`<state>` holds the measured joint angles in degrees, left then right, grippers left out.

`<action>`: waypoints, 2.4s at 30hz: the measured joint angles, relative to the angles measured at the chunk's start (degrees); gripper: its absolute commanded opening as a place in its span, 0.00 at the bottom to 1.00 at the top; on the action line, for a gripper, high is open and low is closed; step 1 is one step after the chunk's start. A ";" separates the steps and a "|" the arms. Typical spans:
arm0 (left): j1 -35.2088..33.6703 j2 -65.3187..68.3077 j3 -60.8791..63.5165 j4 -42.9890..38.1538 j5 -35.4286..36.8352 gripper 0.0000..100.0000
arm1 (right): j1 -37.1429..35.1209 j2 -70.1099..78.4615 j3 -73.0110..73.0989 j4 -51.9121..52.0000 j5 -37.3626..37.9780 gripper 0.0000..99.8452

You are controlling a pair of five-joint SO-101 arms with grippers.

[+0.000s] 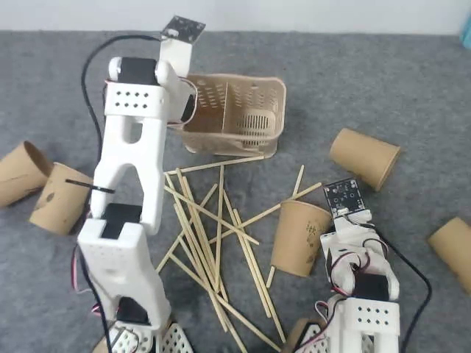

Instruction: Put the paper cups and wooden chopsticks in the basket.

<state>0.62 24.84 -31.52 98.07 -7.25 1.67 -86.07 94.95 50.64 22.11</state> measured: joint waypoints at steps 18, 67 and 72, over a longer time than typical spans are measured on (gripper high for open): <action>1.14 -6.95 5.01 0.62 2.73 0.01 | 0.00 0.00 0.00 0.00 0.00 0.01; -6.51 -27.96 7.03 0.62 17.14 0.32 | 0.00 0.00 0.00 0.00 0.00 0.01; -13.01 -36.22 24.26 -1.58 17.14 0.32 | 0.00 0.00 0.00 0.00 0.00 0.01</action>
<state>-12.40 -11.38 -7.25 96.48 9.89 1.67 -86.07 94.95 50.64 22.11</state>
